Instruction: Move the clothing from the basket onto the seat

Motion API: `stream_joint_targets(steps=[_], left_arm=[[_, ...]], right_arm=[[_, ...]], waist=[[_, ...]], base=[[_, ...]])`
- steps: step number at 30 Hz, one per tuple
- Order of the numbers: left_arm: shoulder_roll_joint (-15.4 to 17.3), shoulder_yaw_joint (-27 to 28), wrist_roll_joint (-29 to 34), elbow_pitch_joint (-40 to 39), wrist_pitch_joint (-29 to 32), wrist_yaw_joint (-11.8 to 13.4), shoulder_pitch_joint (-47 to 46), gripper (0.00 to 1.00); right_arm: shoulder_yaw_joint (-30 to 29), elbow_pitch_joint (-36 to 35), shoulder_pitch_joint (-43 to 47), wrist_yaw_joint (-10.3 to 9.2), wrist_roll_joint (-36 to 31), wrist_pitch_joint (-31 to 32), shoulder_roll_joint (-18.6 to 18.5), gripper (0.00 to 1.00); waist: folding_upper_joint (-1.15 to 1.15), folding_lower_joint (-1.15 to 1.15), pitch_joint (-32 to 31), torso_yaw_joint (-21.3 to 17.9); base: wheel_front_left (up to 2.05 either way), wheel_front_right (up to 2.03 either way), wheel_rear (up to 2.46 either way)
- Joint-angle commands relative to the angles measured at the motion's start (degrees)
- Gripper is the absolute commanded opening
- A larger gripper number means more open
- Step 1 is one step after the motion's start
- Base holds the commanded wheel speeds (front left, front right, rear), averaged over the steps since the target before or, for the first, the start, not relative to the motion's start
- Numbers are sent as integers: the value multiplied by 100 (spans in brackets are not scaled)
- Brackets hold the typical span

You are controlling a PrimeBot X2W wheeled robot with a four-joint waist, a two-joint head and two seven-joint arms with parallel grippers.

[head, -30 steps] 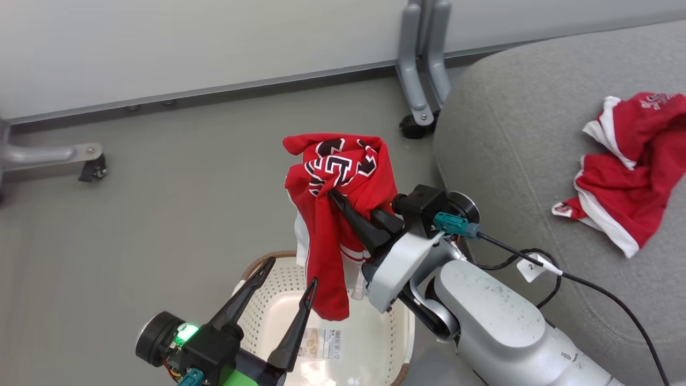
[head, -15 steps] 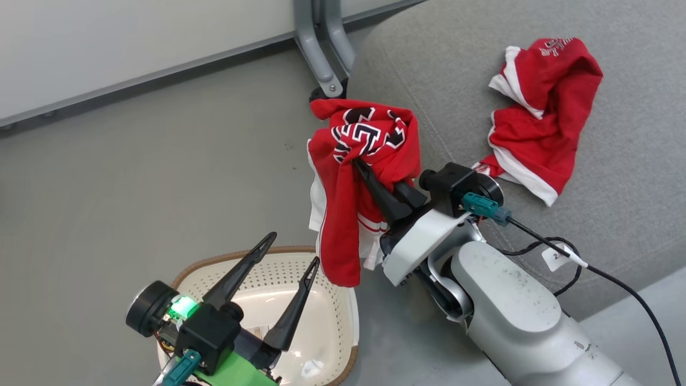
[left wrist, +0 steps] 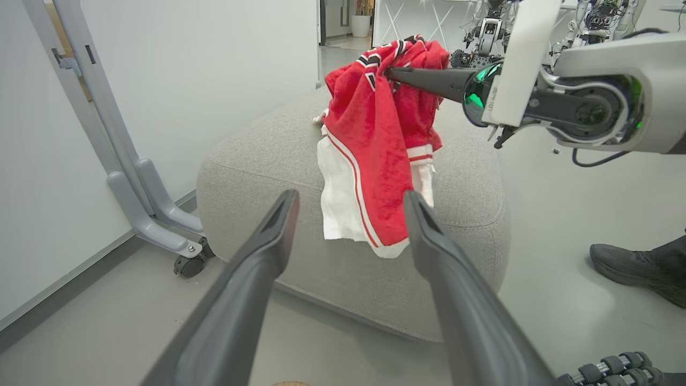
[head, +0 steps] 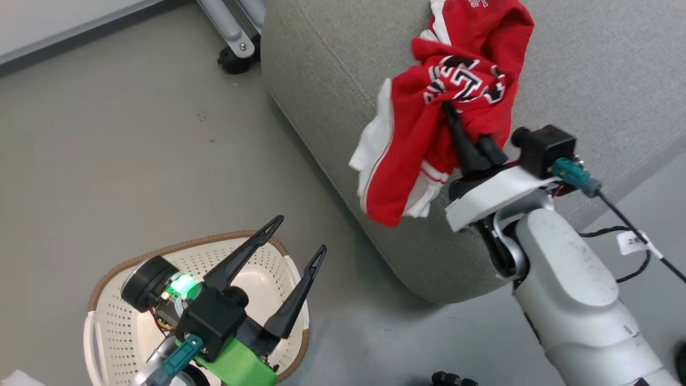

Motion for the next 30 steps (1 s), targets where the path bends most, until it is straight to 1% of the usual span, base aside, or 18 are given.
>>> stream_joint_targets(steps=[1, 4, 9, 14, 18, 20, 23, 27, 28, 29, 30], left_arm=[[66, -2, 23, -32, 44, -43, -137, 100], [80, -19, 59, -93, 124, -104, -317, 100], [197, 38, 182, -278, 266, -160, -619, 100], [289, 15, 283, -443, 375, -296, -945, 100], [350, 37, 302, -531, 425, -346, -1141, 100], [366, 35, 325, -569, 434, -362, -1237, 100], [376, 17, 342, -592, 427, -403, -1350, 100], [335, -18, 340, -536, 373, -430, -1463, 100], [316, -23, 338, -513, 354, -433, -1488, 100], [302, -31, 336, -493, 338, -434, -1505, 100], [280, -36, 330, -461, 325, -425, -1518, 100]], right_arm=[[-194, -18, -116, 0, -81, -37, -39, 0], [-691, 8, -284, 0, -110, -45, -131, 0], [-1397, 80, -857, 0, -119, -46, -283, 0], [-2197, 316, -1577, 0, -148, -12, -652, 0], [-2672, 454, -2070, 0, -186, -27, -905, 0], [-2801, 621, -2216, 0, -218, -21, -972, 0], [-2789, 1056, -2346, 0, -278, 93, -1007, 0], [-2773, 1693, -2331, 0, -294, 70, -906, 0], [-2797, 1862, -2292, 0, -279, 59, -888, 3], [-2799, 1987, -2259, 0, -273, 49, -877, 41], [-2797, 2111, -2220, 0, -276, 28, -869, 100]], waist=[[0, -1, 369, -216], [0, -1, 583, -207], [0, -1, 1065, -172], [0, -1, 1533, 117], [0, -1, 1865, 345], [0, -1, 2013, 453], [0, -1, 2175, 587], [0, -1, 2280, 725], [0, -1, 2291, 753], [0, -1, 2291, 777], [0, -1, 2287, 801]], base=[[0, 0, 0], [0, 0, 0], [0, 0, 0], [0, 0, 0], [0, 0, 0], [0, 0, 0], [0, 0, 0], [0, 0, 0], [0, 0, 0], [0, 0, 0], [0, 0, 0]])
